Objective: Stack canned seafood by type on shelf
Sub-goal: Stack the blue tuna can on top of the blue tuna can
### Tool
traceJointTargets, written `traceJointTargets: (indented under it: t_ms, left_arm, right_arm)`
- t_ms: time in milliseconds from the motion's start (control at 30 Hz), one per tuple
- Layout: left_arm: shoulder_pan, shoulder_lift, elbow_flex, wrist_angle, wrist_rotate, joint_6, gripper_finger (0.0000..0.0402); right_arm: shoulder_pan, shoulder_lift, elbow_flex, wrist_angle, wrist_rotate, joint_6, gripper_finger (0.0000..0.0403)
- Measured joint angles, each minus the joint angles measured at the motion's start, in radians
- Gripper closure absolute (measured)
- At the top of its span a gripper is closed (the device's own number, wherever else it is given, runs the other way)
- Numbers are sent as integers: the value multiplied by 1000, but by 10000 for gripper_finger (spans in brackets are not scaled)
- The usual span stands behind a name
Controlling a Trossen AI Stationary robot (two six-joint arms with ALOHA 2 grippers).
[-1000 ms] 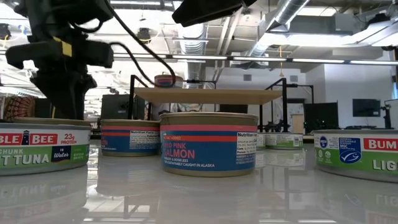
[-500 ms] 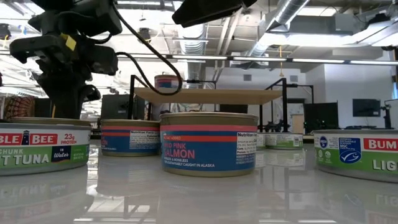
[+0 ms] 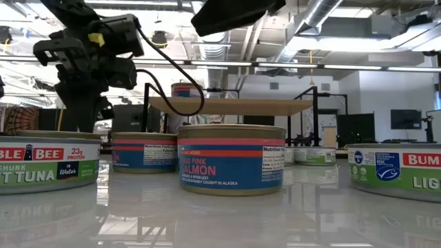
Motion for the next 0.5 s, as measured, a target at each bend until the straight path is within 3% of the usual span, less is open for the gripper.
traceJointTargets:
  t_ms: [133,300,500]
  left_arm:
    - [19,0,0,3,2,-13,402]
    - [-11,-1,0,-14,-85,-65,397]
    - [-42,-7,1,16,-101,-97,340]
  right_arm:
    - [-6,0,0,-2,0,-9,129]
    - [-6,0,0,-8,0,-9,129]
    - [-6,0,0,-7,0,-3,129]
